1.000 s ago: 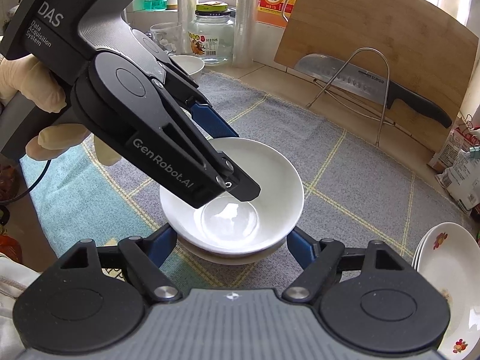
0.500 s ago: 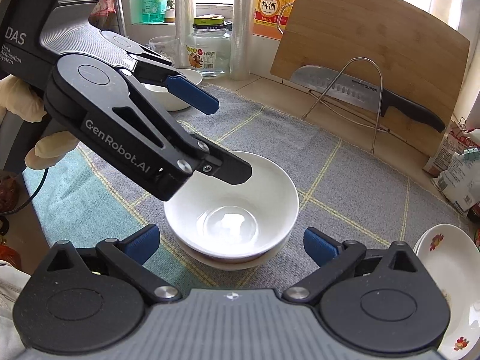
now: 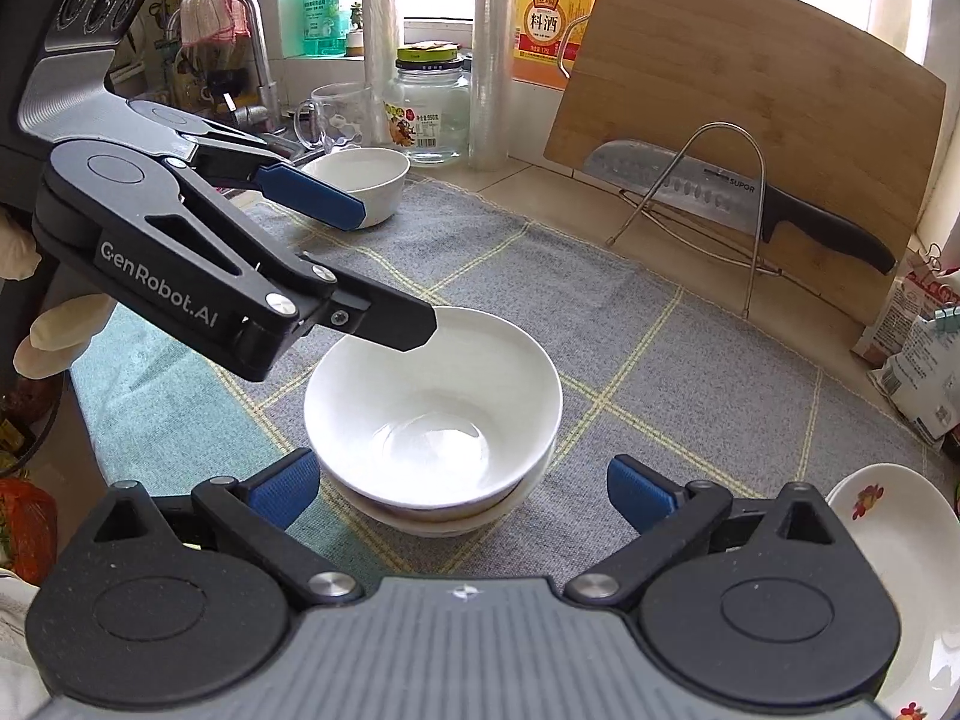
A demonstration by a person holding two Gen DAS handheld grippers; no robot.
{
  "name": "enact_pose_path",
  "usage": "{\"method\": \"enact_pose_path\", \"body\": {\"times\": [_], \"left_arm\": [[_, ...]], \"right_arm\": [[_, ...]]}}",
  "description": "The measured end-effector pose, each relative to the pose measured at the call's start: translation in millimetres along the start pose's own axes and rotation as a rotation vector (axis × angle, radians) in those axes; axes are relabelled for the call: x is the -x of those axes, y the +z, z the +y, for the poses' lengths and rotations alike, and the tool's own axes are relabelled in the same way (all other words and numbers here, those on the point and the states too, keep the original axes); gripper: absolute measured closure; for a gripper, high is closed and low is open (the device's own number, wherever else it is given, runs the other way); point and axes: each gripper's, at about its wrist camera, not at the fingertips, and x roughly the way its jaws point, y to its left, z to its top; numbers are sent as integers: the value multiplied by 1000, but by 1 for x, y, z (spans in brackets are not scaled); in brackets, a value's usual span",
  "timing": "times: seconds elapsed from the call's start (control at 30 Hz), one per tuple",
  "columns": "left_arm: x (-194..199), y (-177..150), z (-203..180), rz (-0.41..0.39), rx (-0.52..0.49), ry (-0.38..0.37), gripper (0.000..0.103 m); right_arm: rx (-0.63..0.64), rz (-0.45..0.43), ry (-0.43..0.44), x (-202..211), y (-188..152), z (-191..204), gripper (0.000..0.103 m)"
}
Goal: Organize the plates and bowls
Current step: 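Withdraw the left tool from the stacked bowls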
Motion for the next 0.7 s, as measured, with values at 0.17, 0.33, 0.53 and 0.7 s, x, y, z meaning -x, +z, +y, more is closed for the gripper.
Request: {"method": "enact_pose_path", "body": {"times": [0.17, 0.33, 0.53, 0.7], "left_arm": [[14, -12, 15, -7, 112, 138, 10], [20, -26, 43, -25, 150, 227, 8], [7, -30, 96, -26, 135, 272, 8], [-7, -34, 137, -43, 53, 298, 8]], "right_arm": [[62, -19, 61, 1, 9, -10, 0], [99, -51, 68, 1, 26, -5, 0], [55, -54, 22, -15, 58, 10, 0], [-23, -40, -23, -40, 88, 31, 0]]}}
